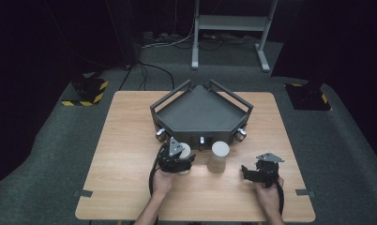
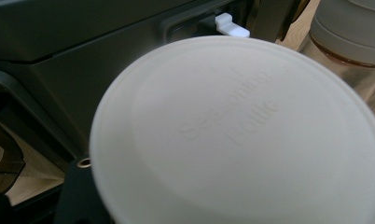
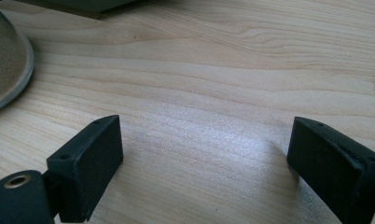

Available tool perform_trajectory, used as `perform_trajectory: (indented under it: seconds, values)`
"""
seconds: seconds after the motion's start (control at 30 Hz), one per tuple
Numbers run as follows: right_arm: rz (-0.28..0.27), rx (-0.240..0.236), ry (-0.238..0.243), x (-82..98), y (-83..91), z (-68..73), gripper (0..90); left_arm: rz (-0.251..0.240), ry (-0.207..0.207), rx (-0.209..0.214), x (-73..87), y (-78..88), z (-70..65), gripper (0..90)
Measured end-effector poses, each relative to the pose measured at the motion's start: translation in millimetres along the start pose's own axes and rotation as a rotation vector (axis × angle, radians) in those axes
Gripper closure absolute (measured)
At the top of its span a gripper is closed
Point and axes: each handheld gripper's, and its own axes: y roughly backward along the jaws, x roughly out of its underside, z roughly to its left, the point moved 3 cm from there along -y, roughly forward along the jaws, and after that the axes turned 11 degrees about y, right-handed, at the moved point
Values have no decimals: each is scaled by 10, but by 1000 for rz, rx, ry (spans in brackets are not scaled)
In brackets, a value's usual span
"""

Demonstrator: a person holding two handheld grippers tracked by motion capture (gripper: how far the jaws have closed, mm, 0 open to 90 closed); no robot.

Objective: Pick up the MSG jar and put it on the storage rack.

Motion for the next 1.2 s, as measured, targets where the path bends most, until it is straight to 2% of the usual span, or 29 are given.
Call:
perform_trajectory:
  seconds: [0.17,0.3,0.57,1.0,1.2]
  values:
    - [0,0,0,0,0,0,103,12,-17,0,-17,12,-9,355]
    - [0,0,-1,0,0,1,103,14,-4,8,-64,33,-10,355]
    - [0,0,-1,0,0,0,103,32,-16,24,-164,80,-48,354]
    - [0,0,-1,0,0,0,103,86,-36,62,-455,162,-99,354]
    - [0,0,-1,0,0,1,103,99,-28,93,-622,208,-130,354]
